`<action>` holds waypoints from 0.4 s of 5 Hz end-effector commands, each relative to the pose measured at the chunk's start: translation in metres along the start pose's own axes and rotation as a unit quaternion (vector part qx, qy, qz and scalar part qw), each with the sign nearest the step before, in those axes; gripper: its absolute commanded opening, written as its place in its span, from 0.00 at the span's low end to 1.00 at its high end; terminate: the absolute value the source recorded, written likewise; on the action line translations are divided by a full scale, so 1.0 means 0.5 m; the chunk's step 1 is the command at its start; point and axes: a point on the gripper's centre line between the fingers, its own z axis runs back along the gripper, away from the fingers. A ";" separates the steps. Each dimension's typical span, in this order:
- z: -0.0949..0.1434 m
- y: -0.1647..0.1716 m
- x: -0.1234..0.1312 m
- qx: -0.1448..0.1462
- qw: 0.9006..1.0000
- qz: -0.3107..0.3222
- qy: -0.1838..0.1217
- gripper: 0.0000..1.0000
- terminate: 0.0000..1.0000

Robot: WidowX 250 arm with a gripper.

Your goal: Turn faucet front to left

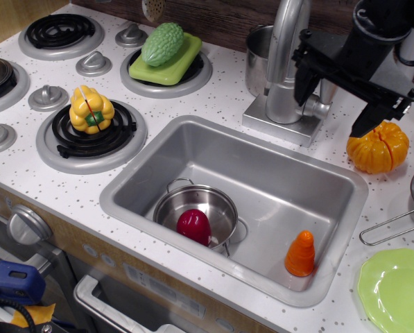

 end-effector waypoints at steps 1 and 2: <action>0.022 0.032 0.047 -0.004 1.000 -0.015 -0.027 1.00 0.00; 0.026 0.074 0.053 -0.007 0.999 -0.031 -0.024 1.00 0.00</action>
